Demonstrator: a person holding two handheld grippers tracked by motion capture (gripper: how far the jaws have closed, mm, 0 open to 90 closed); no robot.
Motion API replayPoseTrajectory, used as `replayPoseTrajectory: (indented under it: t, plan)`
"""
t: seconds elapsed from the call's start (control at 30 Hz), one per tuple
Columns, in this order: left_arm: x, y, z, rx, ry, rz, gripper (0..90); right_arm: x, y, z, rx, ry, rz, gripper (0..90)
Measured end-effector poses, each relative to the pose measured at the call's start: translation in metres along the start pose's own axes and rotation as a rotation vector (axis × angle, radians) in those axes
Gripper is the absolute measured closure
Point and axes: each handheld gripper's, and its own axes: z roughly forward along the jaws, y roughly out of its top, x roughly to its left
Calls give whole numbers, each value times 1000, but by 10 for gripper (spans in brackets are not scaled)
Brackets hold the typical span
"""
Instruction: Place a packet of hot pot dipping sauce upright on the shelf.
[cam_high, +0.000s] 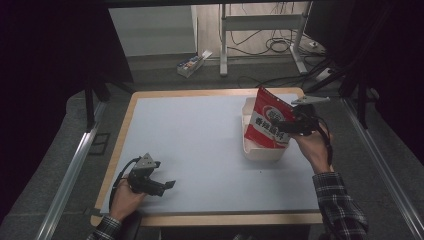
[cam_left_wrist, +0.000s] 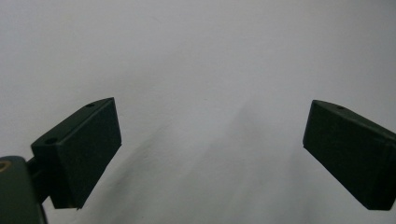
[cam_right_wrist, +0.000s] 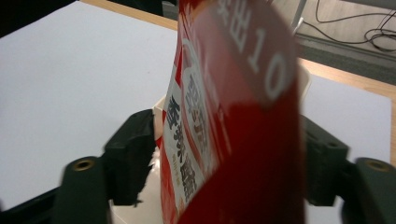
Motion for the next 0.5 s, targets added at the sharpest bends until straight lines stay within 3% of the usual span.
replayPoseTrajectory:
  t: [0.5]
  plan:
    - [0, 1, 0, -7, -6, -1, 38, 11, -11, -18, -9, 34, -47, 91]
